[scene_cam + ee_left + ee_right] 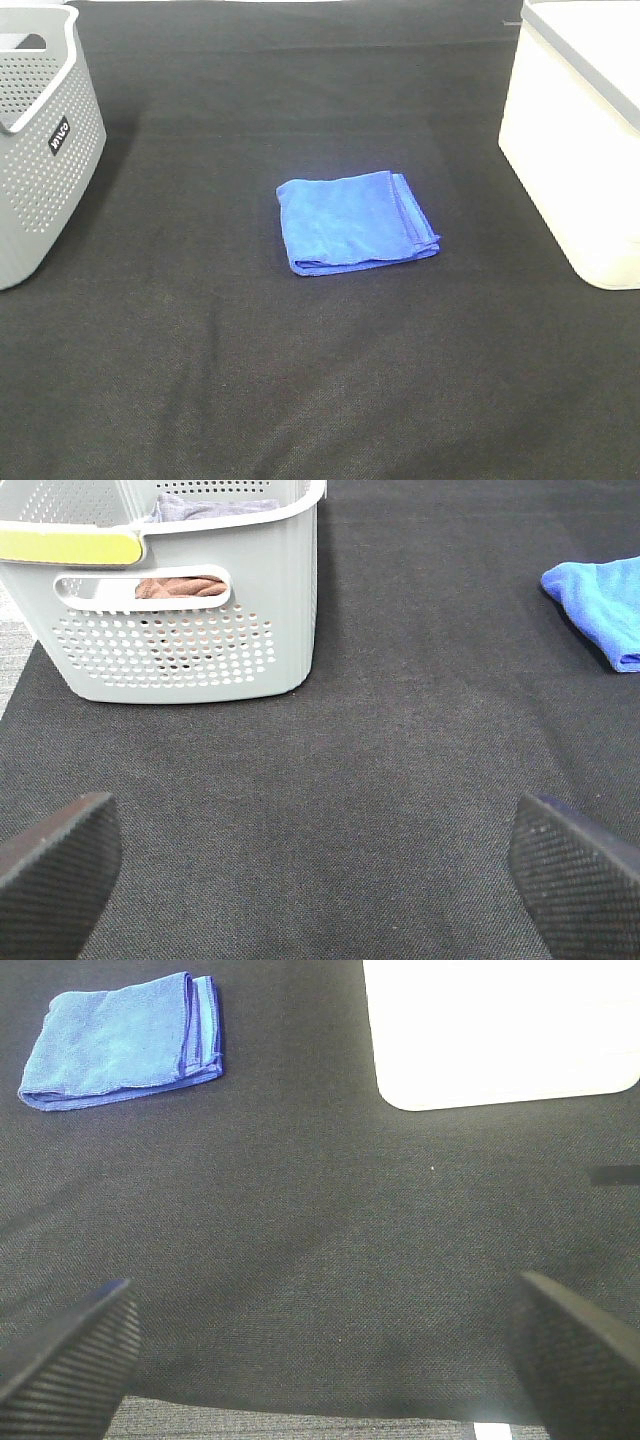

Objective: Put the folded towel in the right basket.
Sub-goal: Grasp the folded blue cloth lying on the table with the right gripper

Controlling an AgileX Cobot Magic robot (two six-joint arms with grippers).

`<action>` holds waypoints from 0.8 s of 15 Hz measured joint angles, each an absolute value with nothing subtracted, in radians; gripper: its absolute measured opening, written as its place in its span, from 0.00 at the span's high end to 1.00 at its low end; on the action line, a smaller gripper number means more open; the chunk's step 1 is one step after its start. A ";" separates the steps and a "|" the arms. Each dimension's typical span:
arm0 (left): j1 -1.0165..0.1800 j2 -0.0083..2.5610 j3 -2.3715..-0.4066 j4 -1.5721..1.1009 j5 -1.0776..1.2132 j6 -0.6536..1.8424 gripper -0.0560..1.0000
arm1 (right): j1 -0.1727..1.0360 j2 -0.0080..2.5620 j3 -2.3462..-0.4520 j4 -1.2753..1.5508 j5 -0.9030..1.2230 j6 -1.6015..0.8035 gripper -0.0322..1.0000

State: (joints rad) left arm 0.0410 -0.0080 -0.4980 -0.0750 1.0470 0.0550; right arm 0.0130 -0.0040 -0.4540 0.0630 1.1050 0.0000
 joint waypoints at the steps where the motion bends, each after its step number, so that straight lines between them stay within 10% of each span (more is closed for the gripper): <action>1: 0.041 -0.008 -0.498 -0.075 1.047 0.055 0.02 | 0.013 -0.004 -0.454 0.063 1.105 0.000 0.03; 12: 0.041 -0.008 -0.498 -0.075 1.047 0.055 0.02 | 0.013 -0.004 -0.454 0.063 1.105 0.000 0.03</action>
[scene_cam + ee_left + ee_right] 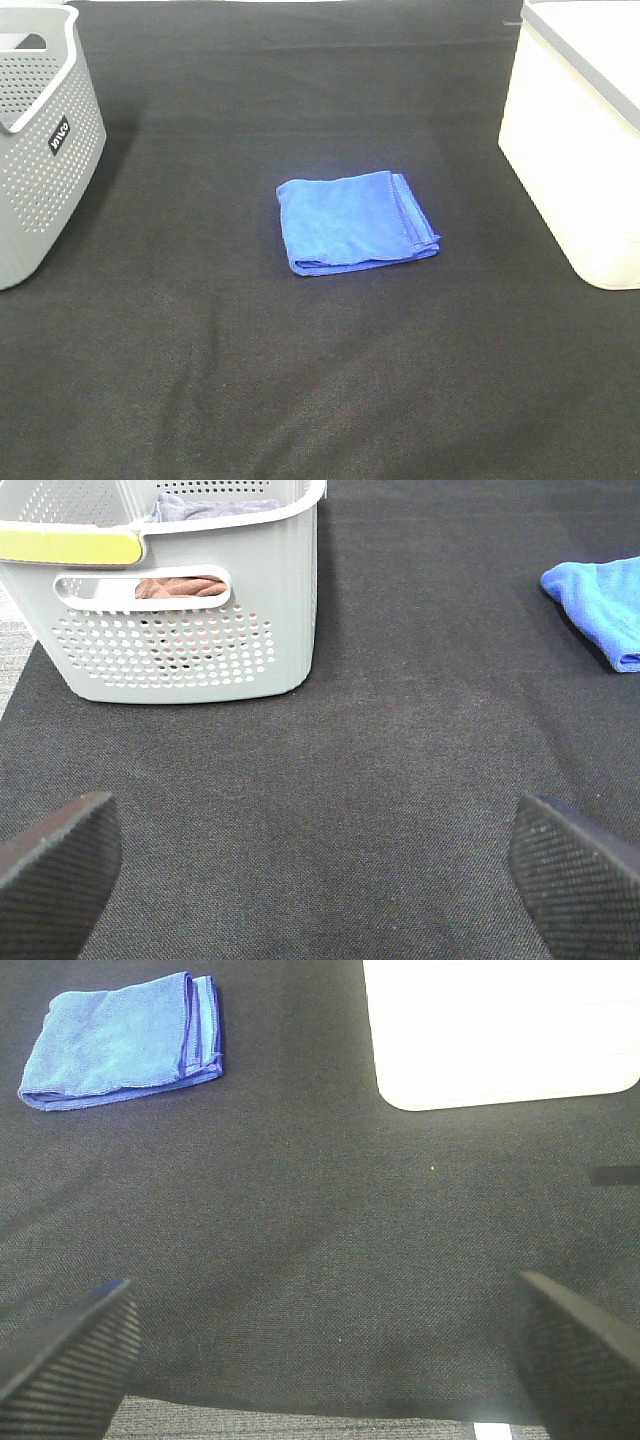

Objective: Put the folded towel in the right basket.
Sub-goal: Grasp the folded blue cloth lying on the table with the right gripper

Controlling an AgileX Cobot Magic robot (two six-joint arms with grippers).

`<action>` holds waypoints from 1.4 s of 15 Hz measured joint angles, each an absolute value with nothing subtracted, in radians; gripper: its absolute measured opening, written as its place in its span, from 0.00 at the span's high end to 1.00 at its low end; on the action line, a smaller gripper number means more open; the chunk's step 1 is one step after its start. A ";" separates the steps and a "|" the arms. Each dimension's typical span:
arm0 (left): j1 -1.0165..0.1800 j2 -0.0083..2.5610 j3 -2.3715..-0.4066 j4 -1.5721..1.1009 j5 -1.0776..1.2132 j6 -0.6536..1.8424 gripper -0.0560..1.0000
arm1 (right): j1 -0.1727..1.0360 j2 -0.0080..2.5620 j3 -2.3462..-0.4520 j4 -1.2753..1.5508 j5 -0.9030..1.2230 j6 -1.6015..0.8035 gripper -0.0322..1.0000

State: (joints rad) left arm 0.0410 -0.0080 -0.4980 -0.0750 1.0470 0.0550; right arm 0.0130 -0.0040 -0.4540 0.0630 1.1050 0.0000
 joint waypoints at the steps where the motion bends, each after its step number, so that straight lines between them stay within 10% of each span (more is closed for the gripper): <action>1: 0.041 -0.008 -0.498 -0.075 1.047 0.055 0.02 | 0.013 -0.004 -0.454 0.063 1.105 0.000 0.03; 13: 0.041 -0.008 -0.498 -0.075 1.047 0.055 0.02 | 0.013 0.051 -0.480 0.057 1.112 -0.049 0.03; 21: 0.041 -0.008 -0.498 -0.075 1.047 0.055 0.02 | 0.013 1.093 -1.313 0.271 1.213 -0.114 0.03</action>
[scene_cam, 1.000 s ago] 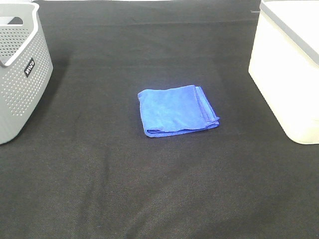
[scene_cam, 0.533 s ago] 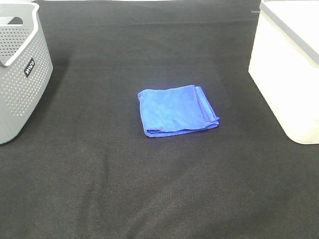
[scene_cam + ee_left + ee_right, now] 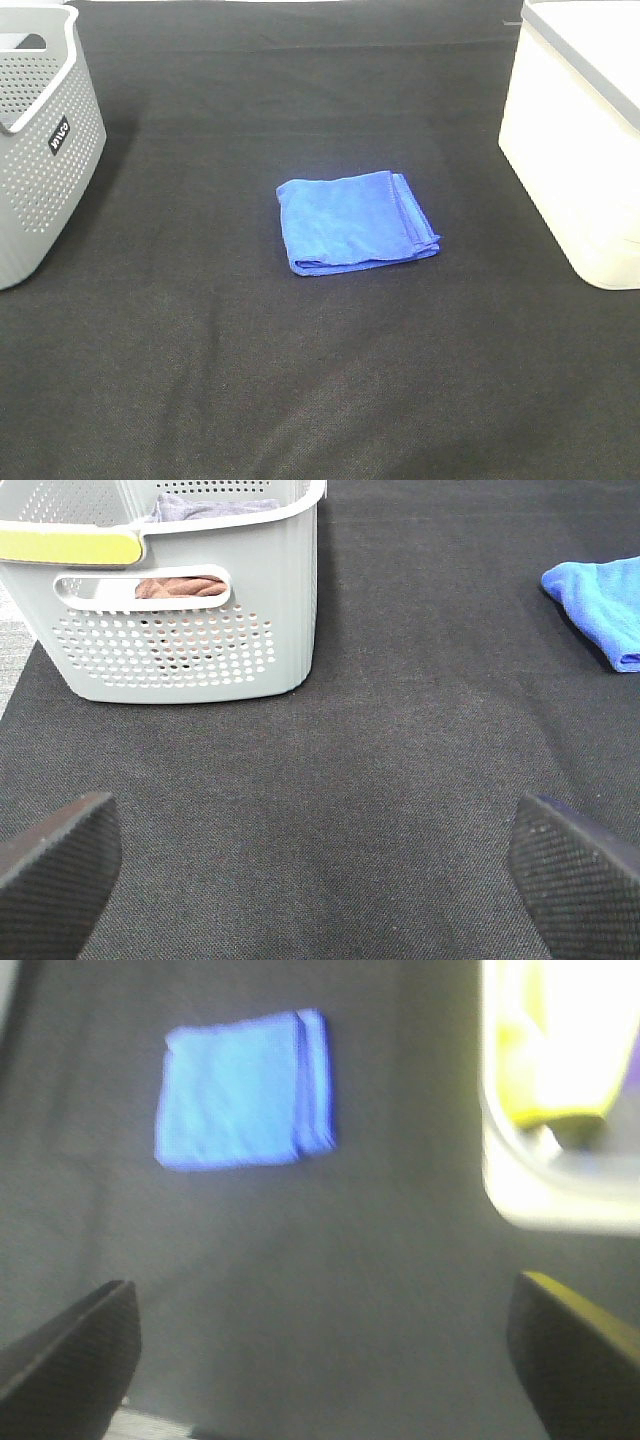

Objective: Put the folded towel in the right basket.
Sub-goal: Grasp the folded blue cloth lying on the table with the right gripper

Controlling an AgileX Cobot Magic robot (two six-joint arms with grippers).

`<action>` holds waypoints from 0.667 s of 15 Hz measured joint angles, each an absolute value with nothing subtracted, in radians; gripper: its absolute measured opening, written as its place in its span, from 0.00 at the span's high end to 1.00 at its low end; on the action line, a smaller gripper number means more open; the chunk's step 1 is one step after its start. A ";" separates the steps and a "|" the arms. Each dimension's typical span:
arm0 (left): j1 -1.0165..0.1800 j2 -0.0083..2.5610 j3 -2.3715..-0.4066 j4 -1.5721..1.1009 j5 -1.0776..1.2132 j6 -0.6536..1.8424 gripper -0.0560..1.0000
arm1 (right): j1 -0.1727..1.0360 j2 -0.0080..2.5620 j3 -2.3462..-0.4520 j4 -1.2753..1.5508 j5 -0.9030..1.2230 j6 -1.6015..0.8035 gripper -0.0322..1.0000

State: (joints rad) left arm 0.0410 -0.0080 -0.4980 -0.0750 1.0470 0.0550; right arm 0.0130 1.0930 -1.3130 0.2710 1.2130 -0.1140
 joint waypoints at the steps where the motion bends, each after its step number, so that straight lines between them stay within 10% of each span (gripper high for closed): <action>1: 0.041 -0.008 -0.498 -0.075 1.047 0.055 0.02 | 0.013 1.154 -1.364 0.320 1.213 -0.139 0.03; 10: 0.041 -0.008 -0.498 -0.075 1.047 0.055 0.02 | 0.215 1.894 -1.650 0.466 1.077 -0.181 0.05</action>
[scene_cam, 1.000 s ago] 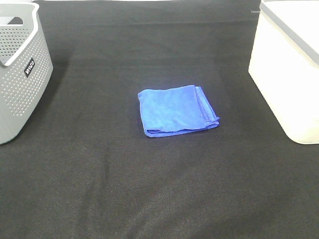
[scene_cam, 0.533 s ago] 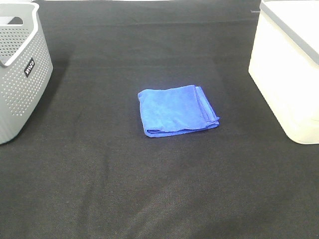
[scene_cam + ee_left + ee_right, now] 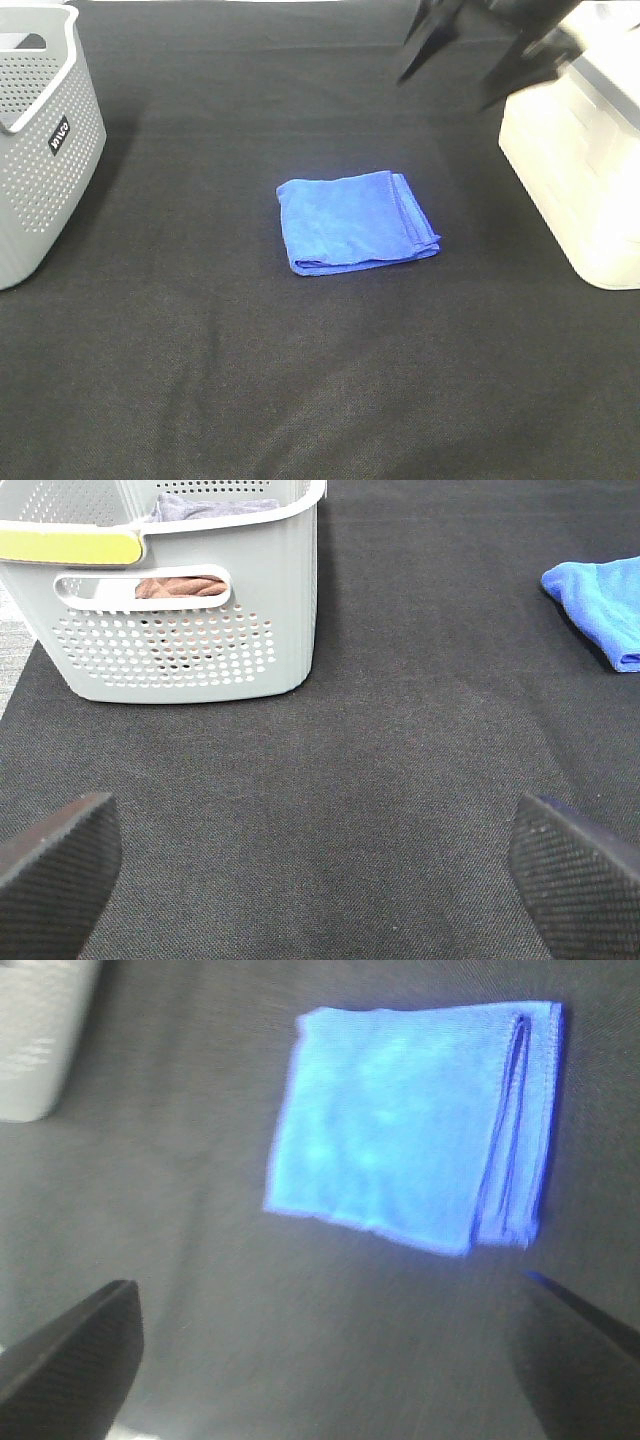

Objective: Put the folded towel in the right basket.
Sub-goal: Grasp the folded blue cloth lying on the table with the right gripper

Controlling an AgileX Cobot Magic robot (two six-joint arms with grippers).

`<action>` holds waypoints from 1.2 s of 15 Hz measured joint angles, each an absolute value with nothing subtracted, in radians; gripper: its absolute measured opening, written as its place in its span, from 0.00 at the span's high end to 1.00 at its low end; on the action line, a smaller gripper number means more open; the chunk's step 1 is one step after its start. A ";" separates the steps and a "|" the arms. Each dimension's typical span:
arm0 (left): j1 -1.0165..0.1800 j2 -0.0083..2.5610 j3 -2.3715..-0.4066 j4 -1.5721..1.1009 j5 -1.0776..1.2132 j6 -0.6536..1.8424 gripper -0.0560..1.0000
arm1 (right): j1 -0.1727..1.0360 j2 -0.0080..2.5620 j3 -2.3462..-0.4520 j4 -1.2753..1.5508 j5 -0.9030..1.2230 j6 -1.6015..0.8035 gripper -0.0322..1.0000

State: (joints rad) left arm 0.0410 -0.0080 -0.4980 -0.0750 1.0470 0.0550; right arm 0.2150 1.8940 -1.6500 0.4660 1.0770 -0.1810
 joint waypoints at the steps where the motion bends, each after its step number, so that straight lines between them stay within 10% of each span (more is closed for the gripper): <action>1: 0.041 -0.008 -0.498 -0.075 1.047 0.055 0.02 | 0.215 1.985 -1.706 0.440 1.076 -0.167 0.05; 18: 0.041 -0.008 -0.498 -0.075 1.047 0.055 0.02 | 0.215 2.493 -2.031 0.277 1.098 -0.089 0.05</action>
State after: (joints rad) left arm 0.0410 -0.0080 -0.4980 -0.0750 1.0470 0.0550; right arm 0.2150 2.4930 -2.0310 0.2770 1.0980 -0.0890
